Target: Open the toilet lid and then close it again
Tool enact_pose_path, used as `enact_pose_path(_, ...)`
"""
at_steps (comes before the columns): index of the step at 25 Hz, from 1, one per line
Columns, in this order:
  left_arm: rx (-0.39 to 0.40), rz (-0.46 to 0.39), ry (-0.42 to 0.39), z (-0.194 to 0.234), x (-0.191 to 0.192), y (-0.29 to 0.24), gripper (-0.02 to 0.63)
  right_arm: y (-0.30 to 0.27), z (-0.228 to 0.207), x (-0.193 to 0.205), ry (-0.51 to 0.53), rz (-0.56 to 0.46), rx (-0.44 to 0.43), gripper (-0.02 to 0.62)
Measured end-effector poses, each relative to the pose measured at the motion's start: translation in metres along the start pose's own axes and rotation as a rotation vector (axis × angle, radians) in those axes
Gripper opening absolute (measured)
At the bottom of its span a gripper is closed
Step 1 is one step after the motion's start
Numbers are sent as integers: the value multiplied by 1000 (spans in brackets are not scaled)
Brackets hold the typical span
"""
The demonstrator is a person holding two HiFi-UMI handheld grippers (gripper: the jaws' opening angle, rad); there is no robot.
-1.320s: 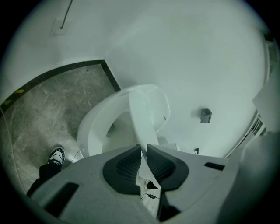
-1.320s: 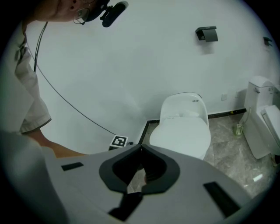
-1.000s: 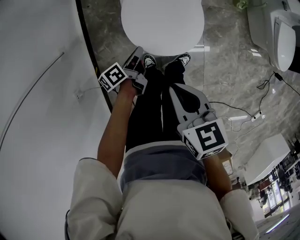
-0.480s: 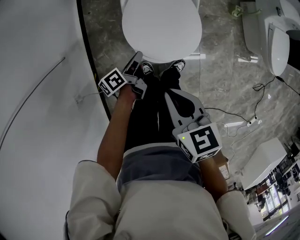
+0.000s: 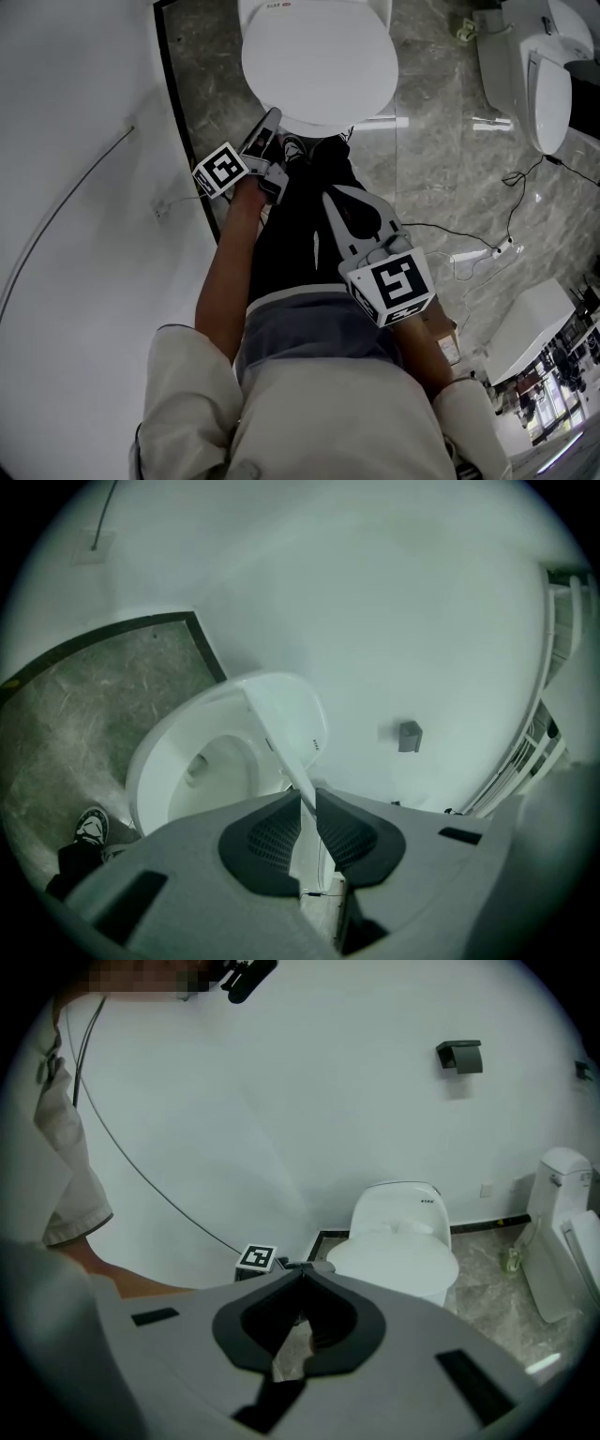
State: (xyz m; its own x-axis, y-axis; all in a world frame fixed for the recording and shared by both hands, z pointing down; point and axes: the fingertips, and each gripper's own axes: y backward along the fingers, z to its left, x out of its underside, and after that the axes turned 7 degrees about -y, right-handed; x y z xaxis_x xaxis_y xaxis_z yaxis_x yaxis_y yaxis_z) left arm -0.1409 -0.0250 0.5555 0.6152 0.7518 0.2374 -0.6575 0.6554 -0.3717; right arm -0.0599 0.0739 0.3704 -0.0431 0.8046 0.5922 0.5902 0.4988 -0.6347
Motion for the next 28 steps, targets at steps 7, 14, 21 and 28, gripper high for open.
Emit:
enact_pose_path(7, -4, 0, -5, -15, -12, -3, 37, 18, 1, -15, 31, -13, 4, 11)
enact_pose_path(14, 1, -7, -22, -36, -30, -9, 38, 33, -5, -25, 45, -16, 12, 11)
enact_pose_path(21, 31, -39, -40, -63, -54, -23, 46, 42, -11, -39, 51, -24, 10, 11)
enact_pose_path(28, 47, -32, -86, -87, -79, -36, 58, 47, -13, -52, 64, -36, 1, 11)
